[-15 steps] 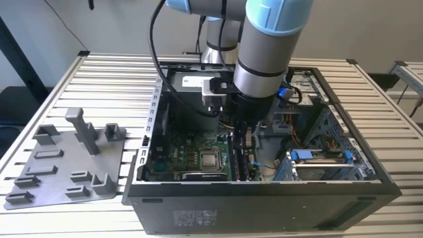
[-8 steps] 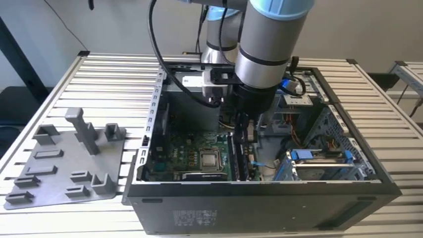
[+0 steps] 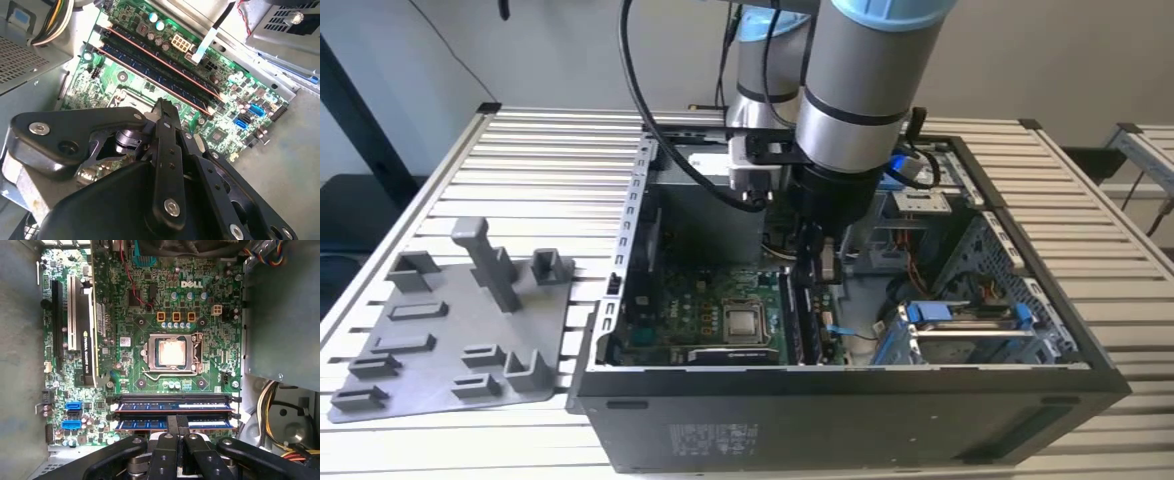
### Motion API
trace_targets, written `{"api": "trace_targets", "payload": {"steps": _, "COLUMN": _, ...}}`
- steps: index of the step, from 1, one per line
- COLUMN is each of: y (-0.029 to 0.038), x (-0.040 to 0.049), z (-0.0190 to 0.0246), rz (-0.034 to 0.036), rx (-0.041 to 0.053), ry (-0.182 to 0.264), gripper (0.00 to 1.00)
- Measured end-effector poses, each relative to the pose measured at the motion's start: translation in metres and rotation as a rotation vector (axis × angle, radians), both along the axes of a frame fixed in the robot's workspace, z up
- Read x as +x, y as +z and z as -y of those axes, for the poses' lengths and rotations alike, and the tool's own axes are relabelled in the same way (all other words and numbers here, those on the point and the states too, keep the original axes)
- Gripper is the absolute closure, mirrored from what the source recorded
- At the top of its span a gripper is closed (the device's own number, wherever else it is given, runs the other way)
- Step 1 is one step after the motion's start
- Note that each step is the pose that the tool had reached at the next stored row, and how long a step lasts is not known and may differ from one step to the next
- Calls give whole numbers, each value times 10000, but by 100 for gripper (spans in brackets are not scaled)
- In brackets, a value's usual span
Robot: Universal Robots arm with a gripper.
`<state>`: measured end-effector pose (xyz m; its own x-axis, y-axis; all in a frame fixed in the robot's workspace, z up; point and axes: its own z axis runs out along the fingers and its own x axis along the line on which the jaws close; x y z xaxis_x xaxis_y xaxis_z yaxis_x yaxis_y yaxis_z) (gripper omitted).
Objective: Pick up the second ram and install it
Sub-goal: 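Press down the second ram until it locks into place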
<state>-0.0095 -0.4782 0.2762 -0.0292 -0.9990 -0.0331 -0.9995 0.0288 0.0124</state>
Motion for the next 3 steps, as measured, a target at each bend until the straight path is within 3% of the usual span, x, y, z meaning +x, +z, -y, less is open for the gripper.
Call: {"api": "trace_targets", "payload": {"steps": 3, "y": 0, "x": 0, "z": 0, "rz": 17, "rx": 1, "ry": 0, "gripper": 89}}
